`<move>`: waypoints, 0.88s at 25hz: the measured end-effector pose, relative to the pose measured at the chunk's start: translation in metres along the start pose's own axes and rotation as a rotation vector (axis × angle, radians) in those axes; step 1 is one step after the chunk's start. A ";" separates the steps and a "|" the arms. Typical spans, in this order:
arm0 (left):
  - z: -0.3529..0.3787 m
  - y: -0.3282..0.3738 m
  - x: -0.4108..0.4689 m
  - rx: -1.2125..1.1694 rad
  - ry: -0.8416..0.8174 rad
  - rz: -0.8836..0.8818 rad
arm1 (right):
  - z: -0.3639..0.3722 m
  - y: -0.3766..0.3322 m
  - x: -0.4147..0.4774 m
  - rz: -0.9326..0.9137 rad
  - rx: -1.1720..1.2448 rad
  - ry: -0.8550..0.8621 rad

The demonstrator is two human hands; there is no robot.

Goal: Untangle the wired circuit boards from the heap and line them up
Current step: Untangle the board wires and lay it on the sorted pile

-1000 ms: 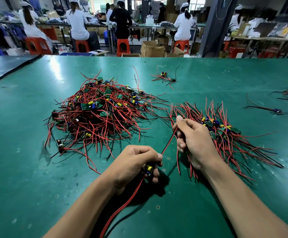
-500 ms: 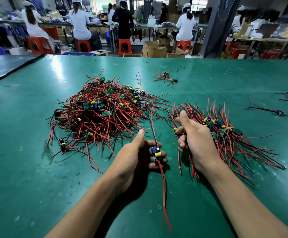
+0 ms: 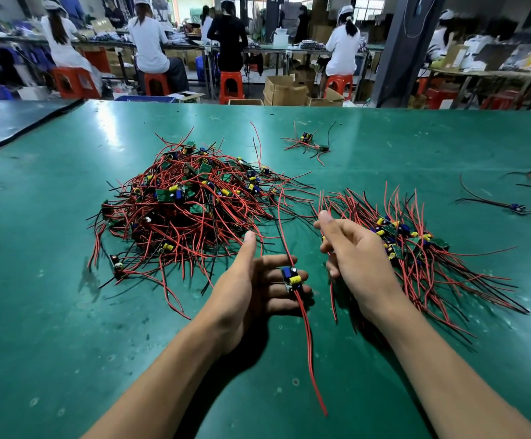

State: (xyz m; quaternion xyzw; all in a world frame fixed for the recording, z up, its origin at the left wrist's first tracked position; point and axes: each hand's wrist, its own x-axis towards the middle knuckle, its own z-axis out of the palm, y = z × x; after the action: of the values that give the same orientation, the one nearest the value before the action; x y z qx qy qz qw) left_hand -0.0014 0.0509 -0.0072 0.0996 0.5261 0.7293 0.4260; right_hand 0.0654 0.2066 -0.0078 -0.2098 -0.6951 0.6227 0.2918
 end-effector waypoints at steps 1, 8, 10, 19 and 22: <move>0.000 -0.001 0.001 -0.009 -0.006 0.006 | 0.001 -0.001 -0.003 -0.030 -0.056 -0.046; -0.005 -0.002 0.004 -0.035 -0.094 0.044 | 0.011 0.002 -0.014 -0.240 -0.476 -0.144; -0.004 -0.003 0.004 -0.016 -0.084 0.039 | 0.009 0.004 -0.010 -0.244 -0.460 -0.030; -0.014 -0.002 0.001 0.307 0.343 0.488 | -0.016 0.009 0.004 -0.233 -0.775 0.239; -0.020 -0.004 0.005 0.456 0.415 0.525 | -0.004 0.004 -0.003 -0.400 -0.757 0.136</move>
State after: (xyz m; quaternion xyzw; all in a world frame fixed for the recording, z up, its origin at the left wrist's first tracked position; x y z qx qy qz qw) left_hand -0.0146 0.0410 -0.0209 0.1735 0.7059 0.6824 0.0770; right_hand 0.0699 0.2088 -0.0119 -0.2036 -0.8806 0.2396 0.3545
